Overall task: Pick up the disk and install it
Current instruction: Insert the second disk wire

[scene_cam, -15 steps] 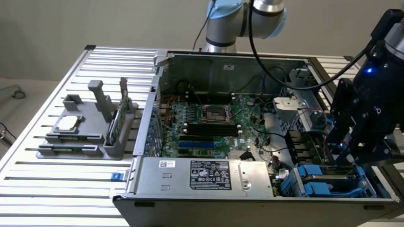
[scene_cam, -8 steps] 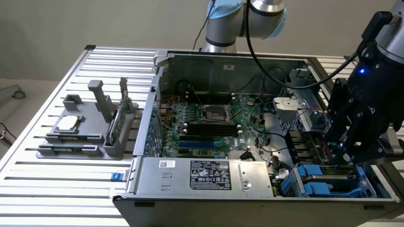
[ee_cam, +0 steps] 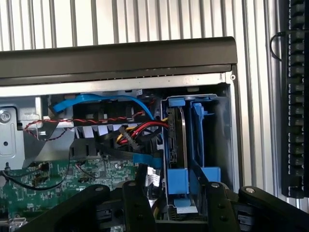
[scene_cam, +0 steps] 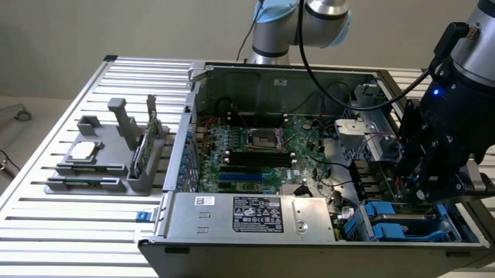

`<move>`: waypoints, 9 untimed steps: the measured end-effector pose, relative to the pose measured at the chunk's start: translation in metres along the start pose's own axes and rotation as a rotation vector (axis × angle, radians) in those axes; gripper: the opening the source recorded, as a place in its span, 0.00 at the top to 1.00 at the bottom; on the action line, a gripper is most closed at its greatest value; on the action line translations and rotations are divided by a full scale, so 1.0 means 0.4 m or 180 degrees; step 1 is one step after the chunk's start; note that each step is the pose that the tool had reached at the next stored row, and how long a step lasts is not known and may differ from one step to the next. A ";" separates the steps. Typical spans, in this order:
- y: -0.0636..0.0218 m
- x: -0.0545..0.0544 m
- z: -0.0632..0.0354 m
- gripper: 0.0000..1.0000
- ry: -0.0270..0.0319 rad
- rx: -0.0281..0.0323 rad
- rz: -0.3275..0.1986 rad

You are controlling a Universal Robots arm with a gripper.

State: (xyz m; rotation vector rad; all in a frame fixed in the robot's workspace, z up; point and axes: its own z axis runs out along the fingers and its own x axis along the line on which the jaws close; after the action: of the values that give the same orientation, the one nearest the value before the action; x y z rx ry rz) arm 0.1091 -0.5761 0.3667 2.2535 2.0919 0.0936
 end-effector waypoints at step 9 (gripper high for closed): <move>-0.001 0.006 0.005 0.52 -0.0007 -0.0004 0.0000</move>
State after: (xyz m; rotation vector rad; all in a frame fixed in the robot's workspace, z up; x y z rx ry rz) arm 0.1090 -0.5736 0.3648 2.2517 2.0902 0.0924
